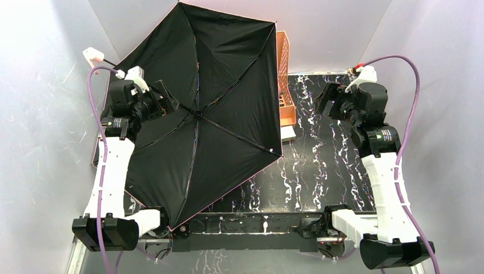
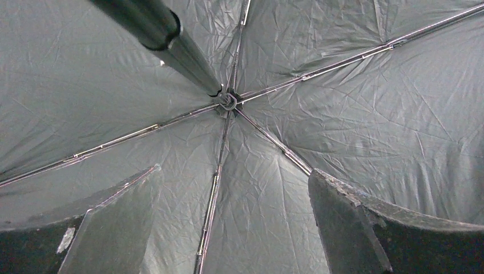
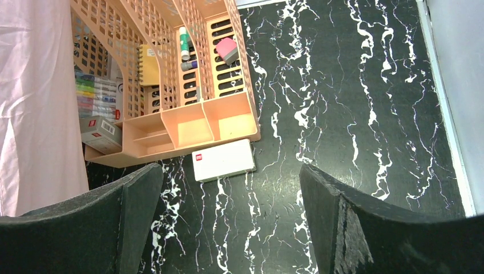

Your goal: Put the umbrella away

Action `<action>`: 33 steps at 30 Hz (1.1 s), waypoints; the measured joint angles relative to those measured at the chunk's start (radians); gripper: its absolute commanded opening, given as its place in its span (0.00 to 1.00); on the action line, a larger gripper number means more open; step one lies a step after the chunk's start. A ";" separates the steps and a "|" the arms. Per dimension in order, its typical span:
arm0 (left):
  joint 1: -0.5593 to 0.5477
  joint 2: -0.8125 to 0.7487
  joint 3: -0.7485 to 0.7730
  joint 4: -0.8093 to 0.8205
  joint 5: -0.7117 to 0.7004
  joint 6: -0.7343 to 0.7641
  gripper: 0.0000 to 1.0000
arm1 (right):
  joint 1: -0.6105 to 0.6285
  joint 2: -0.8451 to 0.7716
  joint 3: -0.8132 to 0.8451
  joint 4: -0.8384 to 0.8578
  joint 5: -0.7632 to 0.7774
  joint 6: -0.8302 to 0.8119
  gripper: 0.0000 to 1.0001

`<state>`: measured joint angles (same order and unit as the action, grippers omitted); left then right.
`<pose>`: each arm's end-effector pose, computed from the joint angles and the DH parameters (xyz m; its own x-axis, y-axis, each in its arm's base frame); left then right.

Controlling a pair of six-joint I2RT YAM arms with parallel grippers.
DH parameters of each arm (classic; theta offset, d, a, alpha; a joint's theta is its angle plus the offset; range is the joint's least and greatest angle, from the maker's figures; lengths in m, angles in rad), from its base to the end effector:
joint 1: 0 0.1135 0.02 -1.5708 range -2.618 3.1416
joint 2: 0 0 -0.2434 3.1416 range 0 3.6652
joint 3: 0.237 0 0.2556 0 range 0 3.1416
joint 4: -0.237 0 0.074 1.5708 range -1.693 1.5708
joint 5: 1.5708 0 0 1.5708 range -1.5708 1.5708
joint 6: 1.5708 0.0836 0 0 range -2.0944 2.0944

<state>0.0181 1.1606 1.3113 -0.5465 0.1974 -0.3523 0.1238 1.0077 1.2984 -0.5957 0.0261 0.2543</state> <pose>0.3037 -0.0109 0.3732 -0.4181 -0.3460 -0.8399 0.0202 0.9209 -0.3893 0.2595 0.0301 0.4007 -0.3132 0.2145 -0.9251 -0.0206 0.9724 0.2324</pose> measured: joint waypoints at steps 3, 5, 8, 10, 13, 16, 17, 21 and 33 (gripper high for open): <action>0.000 0.000 0.000 0.000 -0.013 -0.003 0.98 | 0.000 -0.001 0.000 0.000 0.000 0.000 0.98; 0.000 -0.004 0.000 0.000 -0.014 -0.002 0.98 | 0.000 -0.001 0.000 0.000 0.000 0.000 0.99; 0.000 -0.013 0.000 0.000 -0.014 0.002 0.98 | 0.000 -0.001 0.000 0.000 -0.002 0.000 0.98; 0.000 -0.016 0.000 0.001 -0.014 0.005 0.98 | 0.000 -0.001 0.000 0.000 -0.004 0.000 0.99; 0.000 -0.016 0.000 0.001 -0.014 0.010 0.98 | 0.000 -0.001 0.000 0.000 -0.005 0.001 0.98; 0.000 -0.017 0.000 0.001 -0.014 0.017 0.98 | 0.000 -0.001 0.000 0.000 -0.006 0.001 0.99; 0.000 -0.017 0.000 0.002 -0.013 0.019 0.98 | 0.000 -0.001 0.000 0.000 -0.006 0.001 0.99; 0.000 -0.019 0.000 0.016 -0.011 0.028 0.98 | 0.000 -0.002 0.000 0.000 -0.008 0.001 0.99; 0.001 -0.043 -0.002 0.041 -0.034 0.055 0.92 | -0.003 -0.005 0.000 0.025 -0.142 -0.028 0.99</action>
<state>0.0189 1.1175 1.3098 -0.5056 0.1638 -0.2977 0.1207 1.0027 1.2984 -0.5709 -0.1162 0.2264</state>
